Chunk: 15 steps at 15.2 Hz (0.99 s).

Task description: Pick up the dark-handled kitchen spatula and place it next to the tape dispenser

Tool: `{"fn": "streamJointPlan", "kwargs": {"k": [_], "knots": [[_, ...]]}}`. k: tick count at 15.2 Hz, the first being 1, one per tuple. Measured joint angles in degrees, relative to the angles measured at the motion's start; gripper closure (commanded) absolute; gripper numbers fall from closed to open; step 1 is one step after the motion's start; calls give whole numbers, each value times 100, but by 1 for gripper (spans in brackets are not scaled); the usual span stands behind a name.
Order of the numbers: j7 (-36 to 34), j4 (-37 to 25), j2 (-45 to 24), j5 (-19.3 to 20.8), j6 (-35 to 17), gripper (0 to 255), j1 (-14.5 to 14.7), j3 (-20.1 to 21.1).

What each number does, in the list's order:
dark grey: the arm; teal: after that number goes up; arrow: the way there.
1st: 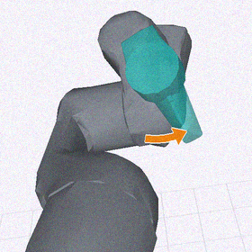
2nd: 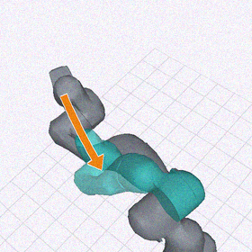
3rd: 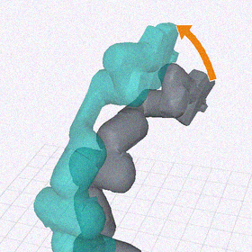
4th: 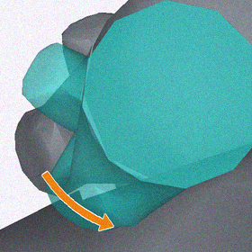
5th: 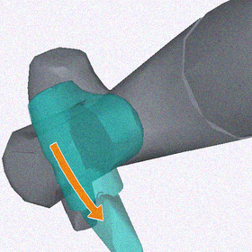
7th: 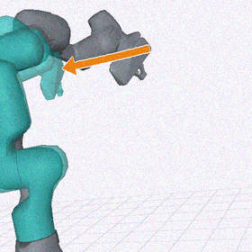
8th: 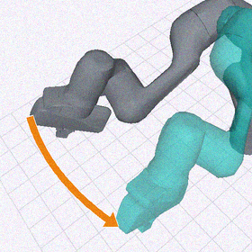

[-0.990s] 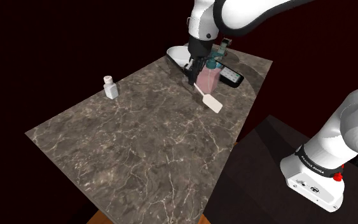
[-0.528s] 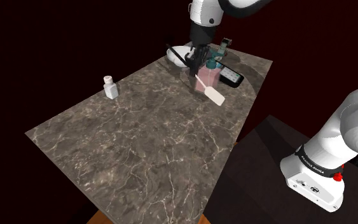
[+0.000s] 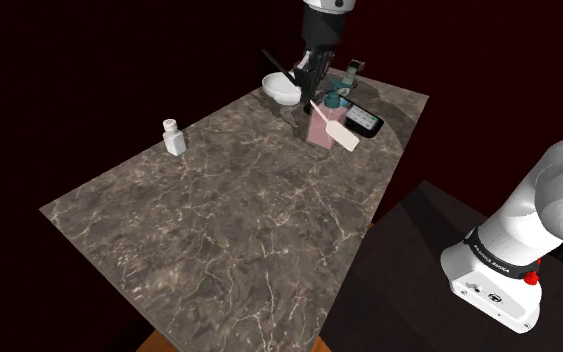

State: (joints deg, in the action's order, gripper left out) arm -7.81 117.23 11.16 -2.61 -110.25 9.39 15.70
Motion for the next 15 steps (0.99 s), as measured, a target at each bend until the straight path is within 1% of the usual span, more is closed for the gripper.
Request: {"fn": "streamJointPlan", "kwargs": {"k": [1, 5, 7, 9, 11, 15], "knots": [[69, -12, 53, -10, 67, 255, -24, -45], [560, 254, 338, -39, 93, 255, -195, -354], [863, 455, 515, -40, 75, 255, -299, -554], [1127, 475, 565, -16, 113, 255, -398, -729], [1435, 686, 721, 8, 67, 255, -508, -936], [1986, 856, 912, 84, 101, 255, -712, -1316]]}}
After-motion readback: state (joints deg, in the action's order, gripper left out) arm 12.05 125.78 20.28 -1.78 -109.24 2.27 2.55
